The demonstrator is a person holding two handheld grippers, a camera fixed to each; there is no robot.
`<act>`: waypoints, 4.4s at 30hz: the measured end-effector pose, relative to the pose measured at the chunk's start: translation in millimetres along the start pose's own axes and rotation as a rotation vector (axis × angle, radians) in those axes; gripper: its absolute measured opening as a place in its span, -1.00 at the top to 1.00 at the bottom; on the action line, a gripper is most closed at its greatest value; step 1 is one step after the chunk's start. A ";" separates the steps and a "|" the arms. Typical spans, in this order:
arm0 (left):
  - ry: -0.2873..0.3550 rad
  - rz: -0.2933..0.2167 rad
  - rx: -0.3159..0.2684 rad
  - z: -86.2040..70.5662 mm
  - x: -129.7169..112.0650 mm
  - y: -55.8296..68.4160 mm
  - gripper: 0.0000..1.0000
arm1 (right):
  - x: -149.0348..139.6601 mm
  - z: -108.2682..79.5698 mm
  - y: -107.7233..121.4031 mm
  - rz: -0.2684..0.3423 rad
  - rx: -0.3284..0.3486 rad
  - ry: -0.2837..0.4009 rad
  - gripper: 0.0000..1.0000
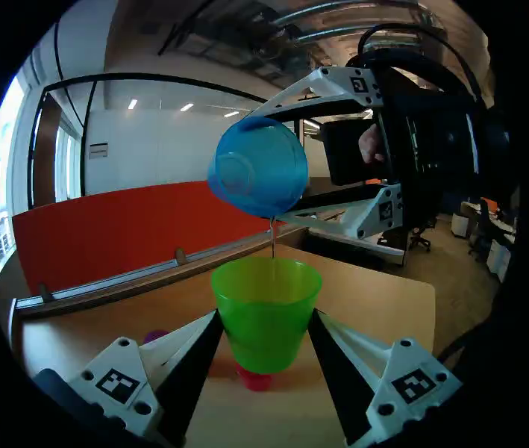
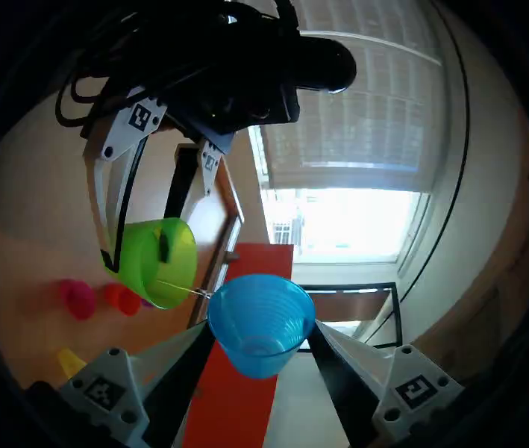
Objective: Pour water
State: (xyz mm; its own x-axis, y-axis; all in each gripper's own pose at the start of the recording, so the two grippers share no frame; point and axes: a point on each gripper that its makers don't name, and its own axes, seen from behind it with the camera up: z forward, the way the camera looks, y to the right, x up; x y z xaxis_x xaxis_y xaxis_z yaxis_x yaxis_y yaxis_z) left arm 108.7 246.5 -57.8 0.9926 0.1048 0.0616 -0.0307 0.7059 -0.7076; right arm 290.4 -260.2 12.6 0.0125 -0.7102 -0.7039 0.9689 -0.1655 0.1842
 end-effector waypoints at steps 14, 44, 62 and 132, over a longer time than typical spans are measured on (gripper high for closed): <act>0.001 0.006 -0.001 0.9 1.0 -0.1 -0.60 | 5.7 -4.5 1.9 -0.029 -0.003 0.001 -0.79; 0.005 0.011 -0.003 2.3 1.1 1.0 -0.59 | 23.8 -24.7 -2.8 -0.065 -0.001 -0.010 -0.79; 0.003 0.011 -0.002 1.3 1.3 1.6 -0.60 | 21.2 -19.4 -6.8 -0.065 -0.003 -0.011 -0.79; -0.046 -0.016 0.055 -14.1 -28.0 -17.0 -0.59 | -35.9 -40.7 -139.5 1.389 -0.043 -0.208 -0.79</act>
State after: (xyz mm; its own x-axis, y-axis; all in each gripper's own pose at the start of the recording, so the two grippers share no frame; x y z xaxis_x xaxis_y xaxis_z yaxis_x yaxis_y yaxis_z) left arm 83.1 221.7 -57.4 0.9866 0.1244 0.1054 -0.0227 0.7447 -0.6670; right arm 164.9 -183.8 -15.8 0.9203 -0.3626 0.1467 0.2032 0.7637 0.6127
